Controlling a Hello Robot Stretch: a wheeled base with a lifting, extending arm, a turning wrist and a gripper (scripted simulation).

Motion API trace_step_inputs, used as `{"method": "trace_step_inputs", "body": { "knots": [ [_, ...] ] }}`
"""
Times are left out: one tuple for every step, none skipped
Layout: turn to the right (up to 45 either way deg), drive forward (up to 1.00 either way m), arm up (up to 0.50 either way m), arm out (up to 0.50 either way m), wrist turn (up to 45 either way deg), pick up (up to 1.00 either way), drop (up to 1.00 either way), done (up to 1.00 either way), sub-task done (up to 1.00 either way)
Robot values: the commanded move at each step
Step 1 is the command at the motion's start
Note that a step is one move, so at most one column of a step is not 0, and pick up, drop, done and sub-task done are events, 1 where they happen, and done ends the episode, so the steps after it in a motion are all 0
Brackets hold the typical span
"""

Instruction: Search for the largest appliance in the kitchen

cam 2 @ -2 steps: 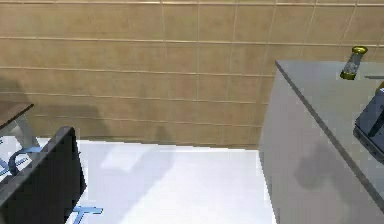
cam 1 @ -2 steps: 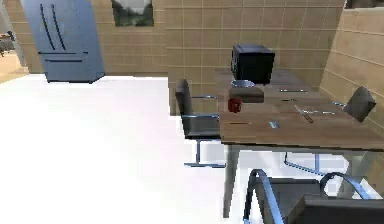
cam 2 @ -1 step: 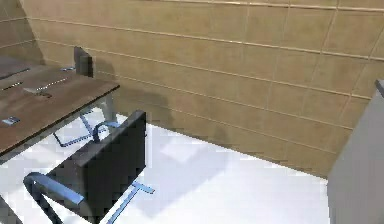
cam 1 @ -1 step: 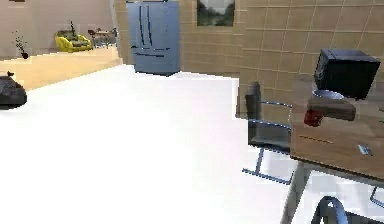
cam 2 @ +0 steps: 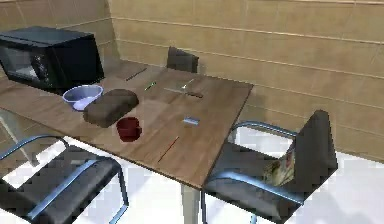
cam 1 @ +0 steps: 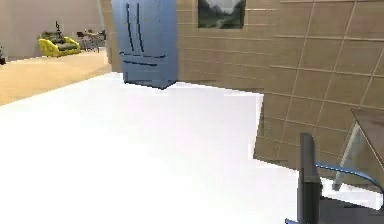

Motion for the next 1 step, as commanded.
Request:
{"method": "trace_step_inputs", "body": {
  "knots": [
    [-18.0, 0.0, 0.0, 0.0, 0.0, 0.0, 0.0, 0.0, 0.0]
  ]
}}
